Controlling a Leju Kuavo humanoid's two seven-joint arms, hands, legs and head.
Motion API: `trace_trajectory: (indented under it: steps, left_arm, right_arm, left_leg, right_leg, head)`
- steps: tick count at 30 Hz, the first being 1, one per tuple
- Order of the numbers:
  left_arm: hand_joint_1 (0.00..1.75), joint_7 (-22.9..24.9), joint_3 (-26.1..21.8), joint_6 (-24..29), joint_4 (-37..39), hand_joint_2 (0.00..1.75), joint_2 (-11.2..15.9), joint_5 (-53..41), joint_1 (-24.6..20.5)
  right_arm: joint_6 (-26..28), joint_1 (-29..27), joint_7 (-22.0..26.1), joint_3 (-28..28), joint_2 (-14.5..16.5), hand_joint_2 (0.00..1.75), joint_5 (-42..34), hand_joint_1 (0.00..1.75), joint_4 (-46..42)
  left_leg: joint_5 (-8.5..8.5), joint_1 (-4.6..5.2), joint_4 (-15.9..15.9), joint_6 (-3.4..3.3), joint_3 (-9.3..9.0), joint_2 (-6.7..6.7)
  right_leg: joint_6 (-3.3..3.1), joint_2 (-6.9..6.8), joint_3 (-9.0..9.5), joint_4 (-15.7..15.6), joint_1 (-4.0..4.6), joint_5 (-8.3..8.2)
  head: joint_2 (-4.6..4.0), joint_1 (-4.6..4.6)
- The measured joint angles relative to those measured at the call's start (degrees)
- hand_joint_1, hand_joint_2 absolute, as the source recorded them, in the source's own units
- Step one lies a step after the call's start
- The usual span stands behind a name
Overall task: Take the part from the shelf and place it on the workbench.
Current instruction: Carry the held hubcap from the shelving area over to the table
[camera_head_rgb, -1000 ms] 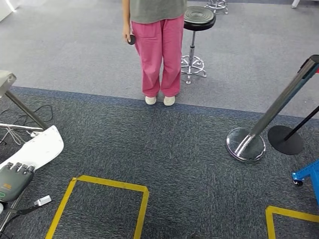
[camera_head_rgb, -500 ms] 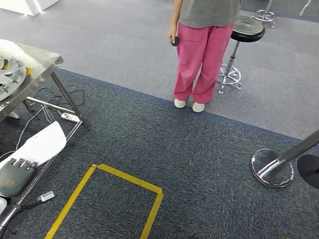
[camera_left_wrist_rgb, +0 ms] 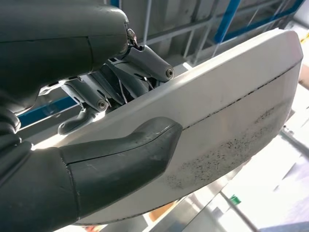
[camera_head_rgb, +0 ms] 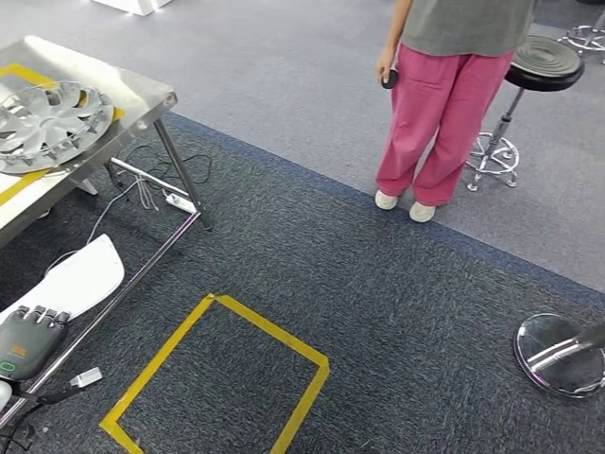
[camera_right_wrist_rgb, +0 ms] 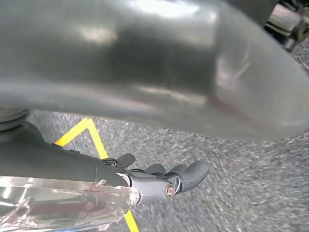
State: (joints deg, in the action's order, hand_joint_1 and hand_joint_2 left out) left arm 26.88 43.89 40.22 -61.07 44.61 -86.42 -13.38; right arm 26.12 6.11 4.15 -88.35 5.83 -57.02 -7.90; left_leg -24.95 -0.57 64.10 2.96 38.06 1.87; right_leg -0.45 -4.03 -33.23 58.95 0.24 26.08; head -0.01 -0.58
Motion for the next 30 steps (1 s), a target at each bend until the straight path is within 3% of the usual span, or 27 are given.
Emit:
trace_trajectory:
  steps: [2,3,5,7,9,11,12,13,14,15,17,18,20,21,23,25,27,28,30]
  left_arm:
    - [1.75,0.0,-0.1,0.0,0.0,1.75,0.1,0.0,-0.2]
    - [1.75,0.0,-0.1,0.0,0.0,1.75,0.1,0.0,-0.3]
    - [1.75,0.0,-0.1,0.0,0.0,1.75,0.1,0.0,-0.1]
    - [1.75,0.0,-0.1,0.0,0.0,1.75,0.3,0.0,0.1]
    - [1.75,0.0,-0.1,0.0,0.0,1.75,0.2,0.0,0.0]
    - [1.75,0.0,-0.1,0.0,0.0,1.75,0.0,0.0,0.0]
    - [1.75,0.0,-0.1,0.0,0.0,1.75,-0.1,0.0,0.1]
    - [1.75,0.0,-0.1,0.0,0.0,1.75,-0.1,0.0,0.2]
    - [1.75,0.0,-0.1,0.0,0.0,1.75,-0.1,0.0,0.2]
    - [1.75,0.0,-0.1,0.0,0.0,1.75,-0.1,0.0,0.2]
    - [1.75,0.0,-0.1,0.0,0.0,1.75,-0.1,0.0,0.2]
    - [1.75,0.0,-0.1,0.0,0.0,1.75,-0.1,0.0,0.2]
    - [1.75,0.0,-0.1,0.0,0.0,1.75,0.0,0.0,0.5]
    - [1.75,0.0,-0.1,0.0,0.0,1.75,0.1,0.0,0.6]
    - [1.75,0.0,-0.1,0.0,0.0,1.75,0.3,0.0,0.6]
    - [1.75,0.0,-0.1,0.0,0.0,1.75,0.2,0.0,0.4]
    - [1.75,0.0,0.0,0.0,0.0,1.75,-0.1,0.0,0.5]
    - [1.75,0.0,0.0,0.0,0.0,1.75,-0.1,0.0,0.7]
    - [1.75,0.0,-0.1,0.0,0.0,1.75,0.0,0.0,0.7]
  right_arm:
    - [0.0,0.0,0.0,0.0,0.0,0.0,0.0,0.0,0.0]
    - [0.0,0.0,0.0,0.0,0.0,0.0,0.0,0.0,0.0]
    - [0.0,0.0,0.0,0.0,0.0,0.0,0.0,0.0,0.0]
    - [0.0,0.1,0.0,0.0,0.0,0.0,0.0,0.0,0.0]
    - [0.0,0.1,0.1,0.0,0.0,0.0,0.0,0.0,0.0]
    - [0.0,0.0,0.1,0.0,0.0,0.0,-0.1,0.0,0.0]
    - [0.0,-0.1,0.1,0.0,0.0,0.0,-0.1,0.0,0.0]
    - [0.0,-0.2,0.1,0.0,0.0,0.0,-0.2,0.0,0.0]
    - [0.0,-0.2,0.1,0.0,0.0,0.0,-0.2,0.0,0.0]
    - [0.0,-0.1,0.1,0.0,0.0,0.0,-0.2,0.0,0.0]
    - [0.0,0.0,0.1,0.0,0.0,0.0,-0.3,0.0,0.0]
    - [0.0,0.0,0.1,0.0,0.0,0.0,-0.3,0.0,0.0]
    - [0.0,0.0,0.1,0.0,0.0,0.0,-0.4,0.0,0.0]
    - [0.0,0.0,0.1,0.0,0.0,0.0,-0.4,0.0,0.0]
    - [0.0,0.1,0.1,0.0,0.0,0.0,-0.4,0.0,0.0]
    - [0.0,0.0,0.1,0.0,0.0,0.0,-0.4,0.0,0.0]
    - [0.0,-0.2,0.1,0.0,0.0,0.0,-0.4,0.0,0.0]
    - [0.0,-0.2,0.1,0.0,0.0,0.0,-0.4,0.0,0.0]
    - [0.0,-0.1,0.1,0.0,0.0,0.0,-0.4,0.0,0.0]
  left_leg:
    - [1.78,0.48,-6.2,-0.59,-3.25,2.8]
    - [1.73,0.69,-7.2,-0.94,-3.69,3.33]
    - [1.73,0.74,-7.4,-1.7,-3.6,1.75]
    - [1.87,0.4,-7.6,-2.32,-3.68,0.28]
    - [1.94,0.08,-7.7,-2.87,-3.71,-1.2]
    - [1.89,0.05,-7.7,-3.13,-3.67,-2.83]
    - [1.87,0.06,-7.6,-3.14,-3.68,-3.71]
    - [1.87,0.05,-7.6,-3.14,-3.71,-4.6]
    - [1.86,0.02,-7.6,-3.1,-3.77,-5.52]
    - [1.83,-0.04,-7.6,-2.99,-3.85,-6.44]
    - [1.84,-0.07,-7.4,-2.54,-3.71,-8.02]
    - [1.95,-0.16,-7.4,-2.18,-3.53,-8.73]
    - [2.34,-0.44,-7.6,-1.41,-3.19,-10.12]
    - [2.31,-0.47,-7.6,-1.06,-3.06,-9.82]
    - [0.69,-0.22,-5.1,-0.51,-1.72,-6.75]
    - [-2.7,-0.08,1.8,-0.1,1.65,-3.29]
    - [-4.49,-0.19,7.6,0.12,4.57,-2.53]
    - [-3.86,-0.22,7.9,0.15,4.66,-2.42]
    - [-0.22,-0.16,2.1,0.01,1.45,-1.37]
  right_leg:
    - [0.47,-1.29,0.38,0.0,0.41,0.37]
    - [0.71,-1.94,0.59,-0.1,0.64,0.55]
    - [1.19,-3.22,1.0,-0.3,0.78,0.89]
    - [1.85,-1.45,0.66,1.1,0.6,2.02]
    - [2.34,2.3,-2.11,7.1,0.37,5.18]
    - [2.43,3.81,-6.06,14.9,0.31,8.35]
    - [2.37,3.94,-7.13,16.6,0.31,8.52]
    - [2.27,4.02,-7.29,16.3,0.31,7.68]
    - [2.11,4.37,-6.17,13.5,0.28,5.67]
    - [1.94,5.35,-4.29,9.2,0.18,3.28]
    - [1.78,8.04,-0.83,1.9,-0.21,0.44]
    - [1.72,8.82,-0.02,0.4,-0.28,0.16]
    - [1.38,8.12,0.37,0.0,-0.16,0.18]
    - [1.06,7.46,0.47,-0.2,-0.15,0.04]
    - [0.38,6.03,0.73,-0.6,-0.25,-0.17]
    - [-0.03,4.49,0.83,-0.8,-0.13,-0.07]
    - [-0.21,2.86,0.86,-0.8,-0.04,0.1]
    - [-0.22,2.06,0.93,-0.8,-0.02,0.2]
    - [-0.05,0.58,1.28,-0.8,0.02,0.48]
  head:
    - [0.0,-0.04]
    - [-0.01,-0.06]
    - [0.0,-0.07]
    - [0.01,-0.01]
    - [0.0,0.17]
    - [0.01,0.23]
    - [0.01,0.22]
    - [0.0,0.22]
    - [0.0,0.22]
    - [0.0,0.22]
    - [0.01,0.19]
    - [0.01,0.18]
    - [0.01,0.16]
    - [0.0,0.14]
    - [-0.01,-0.1]
    - [-0.01,-0.3]
    - [0.0,-0.31]
    - [-0.01,-0.31]
    - [-0.01,-0.31]
